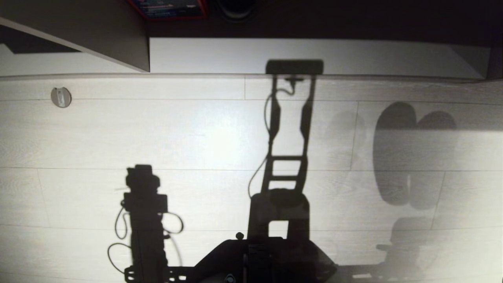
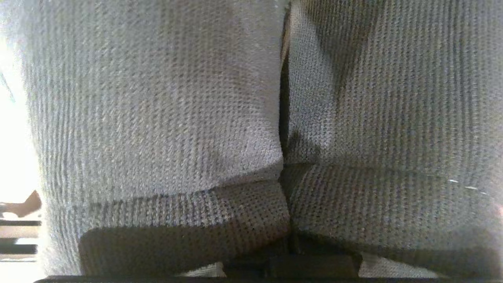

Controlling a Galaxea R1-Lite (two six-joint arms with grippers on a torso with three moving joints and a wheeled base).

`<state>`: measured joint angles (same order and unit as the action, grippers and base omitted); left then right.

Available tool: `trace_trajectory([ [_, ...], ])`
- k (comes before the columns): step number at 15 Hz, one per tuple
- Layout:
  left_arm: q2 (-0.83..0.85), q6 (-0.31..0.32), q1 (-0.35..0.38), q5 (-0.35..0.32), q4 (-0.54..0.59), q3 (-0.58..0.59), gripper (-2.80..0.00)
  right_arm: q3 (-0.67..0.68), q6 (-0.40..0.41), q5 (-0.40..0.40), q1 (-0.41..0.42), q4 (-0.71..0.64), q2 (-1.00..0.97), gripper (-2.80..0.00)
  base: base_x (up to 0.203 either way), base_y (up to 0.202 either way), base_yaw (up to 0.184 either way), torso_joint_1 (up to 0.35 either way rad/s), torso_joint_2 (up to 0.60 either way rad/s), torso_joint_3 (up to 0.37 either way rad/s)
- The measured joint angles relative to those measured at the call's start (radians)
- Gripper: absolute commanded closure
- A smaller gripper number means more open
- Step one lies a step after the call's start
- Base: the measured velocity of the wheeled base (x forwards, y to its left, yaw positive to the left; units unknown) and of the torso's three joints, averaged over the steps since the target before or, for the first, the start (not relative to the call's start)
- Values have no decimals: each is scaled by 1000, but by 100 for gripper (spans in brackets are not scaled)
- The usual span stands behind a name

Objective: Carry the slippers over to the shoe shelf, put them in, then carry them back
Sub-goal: Place the slippers into the shoe cabinet

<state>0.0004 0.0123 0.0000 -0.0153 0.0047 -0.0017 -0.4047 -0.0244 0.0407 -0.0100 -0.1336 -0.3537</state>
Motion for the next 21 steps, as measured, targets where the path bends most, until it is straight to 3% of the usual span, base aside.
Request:
trace_trajectory([
  [4,0,0,0,0,0,0,0,34,21,4,-7,29,-149,0,0,0,0,0,0,0],
  [6,0,0,0,0,0,0,0,87,21,9,-18,107,-216,0,0,0,0,0,0,0],
  [12,0,0,0,0,0,0,0,334,65,-2,-29,683,-476,0,0,0,0,0,0,0],
  [21,0,0,0,0,0,0,0,378,59,-72,-29,1189,-813,0,0,0,0,0,0,0],
])
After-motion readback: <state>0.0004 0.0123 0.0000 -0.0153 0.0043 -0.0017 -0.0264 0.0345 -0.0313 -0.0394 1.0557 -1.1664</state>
